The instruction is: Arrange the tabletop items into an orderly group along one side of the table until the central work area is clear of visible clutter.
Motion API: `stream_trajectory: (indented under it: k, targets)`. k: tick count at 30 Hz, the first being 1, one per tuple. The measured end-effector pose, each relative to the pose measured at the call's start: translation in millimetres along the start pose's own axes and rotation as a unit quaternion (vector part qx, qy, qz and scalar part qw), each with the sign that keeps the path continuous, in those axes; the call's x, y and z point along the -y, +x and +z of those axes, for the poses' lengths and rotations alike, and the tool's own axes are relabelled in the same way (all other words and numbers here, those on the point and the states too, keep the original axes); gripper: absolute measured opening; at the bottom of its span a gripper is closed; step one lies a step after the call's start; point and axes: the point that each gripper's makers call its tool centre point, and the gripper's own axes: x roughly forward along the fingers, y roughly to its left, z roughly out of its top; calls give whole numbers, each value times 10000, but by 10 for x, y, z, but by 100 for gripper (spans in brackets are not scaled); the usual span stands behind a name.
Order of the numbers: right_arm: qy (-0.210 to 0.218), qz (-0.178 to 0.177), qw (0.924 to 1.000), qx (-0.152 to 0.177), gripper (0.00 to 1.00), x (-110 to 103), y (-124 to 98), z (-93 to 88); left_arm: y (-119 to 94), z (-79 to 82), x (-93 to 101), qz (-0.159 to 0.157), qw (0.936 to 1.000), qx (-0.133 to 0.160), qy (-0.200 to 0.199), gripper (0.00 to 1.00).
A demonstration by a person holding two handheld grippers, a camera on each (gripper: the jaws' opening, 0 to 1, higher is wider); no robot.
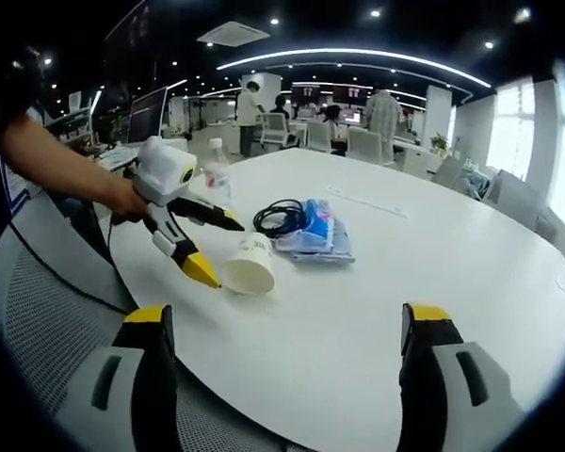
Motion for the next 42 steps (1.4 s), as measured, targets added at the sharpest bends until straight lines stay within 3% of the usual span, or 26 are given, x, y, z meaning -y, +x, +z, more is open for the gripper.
stream_trajectory:
  k: [15, 25, 29, 42]
  targets:
    - [-26, 22, 10000, -56, 100, -15, 1, -23, 196, 18, -14, -228, 9995, -192, 131, 82]
    - [-3, -35, 10000, -55, 98, 14, -4, -26, 252, -33, -52, -121, 9993, -328, 165, 65]
    - [10, -44, 10000, -46, 98, 17, -4, -23, 250, -72, -73, -45, 9986, -423, 316, 64]
    - [69, -55, 10000, 7, 99, 22, -7, -1, 147, -26, 6, -90, 9994, -341, -35, 63]
